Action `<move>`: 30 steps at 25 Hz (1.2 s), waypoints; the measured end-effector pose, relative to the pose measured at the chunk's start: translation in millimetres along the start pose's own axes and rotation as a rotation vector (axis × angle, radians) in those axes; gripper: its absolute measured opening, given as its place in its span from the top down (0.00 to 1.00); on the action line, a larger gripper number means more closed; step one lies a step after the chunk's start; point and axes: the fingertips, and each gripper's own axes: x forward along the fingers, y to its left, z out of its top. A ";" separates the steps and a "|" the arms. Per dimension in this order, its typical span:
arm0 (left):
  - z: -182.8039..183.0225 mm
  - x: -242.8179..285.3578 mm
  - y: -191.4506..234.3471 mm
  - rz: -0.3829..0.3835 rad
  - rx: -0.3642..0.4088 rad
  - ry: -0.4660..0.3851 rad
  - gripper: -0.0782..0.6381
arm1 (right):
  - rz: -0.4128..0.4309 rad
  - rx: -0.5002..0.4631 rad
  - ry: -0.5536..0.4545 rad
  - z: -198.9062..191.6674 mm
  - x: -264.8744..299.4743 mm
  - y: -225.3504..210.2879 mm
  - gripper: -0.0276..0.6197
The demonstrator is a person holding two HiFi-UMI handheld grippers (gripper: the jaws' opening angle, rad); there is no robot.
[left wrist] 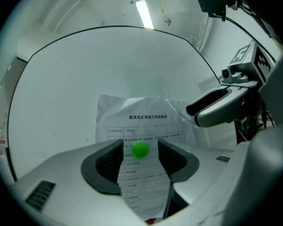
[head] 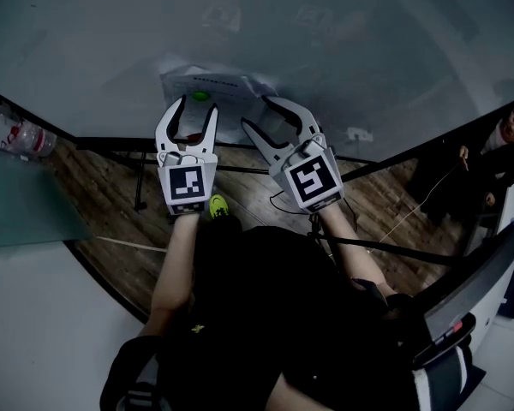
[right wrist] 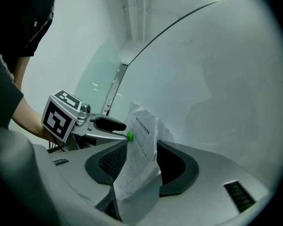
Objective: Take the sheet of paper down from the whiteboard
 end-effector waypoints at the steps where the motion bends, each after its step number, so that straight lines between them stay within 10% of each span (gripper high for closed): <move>1: -1.1 1.9 0.6 0.006 0.005 0.004 0.57 | -0.002 -0.007 0.002 0.2 0.1 -0.9 0.67; 30: -7.9 20.8 -4.5 0.124 0.227 0.013 0.60 | -0.151 -0.174 0.064 17.7 -13.0 -32.1 0.66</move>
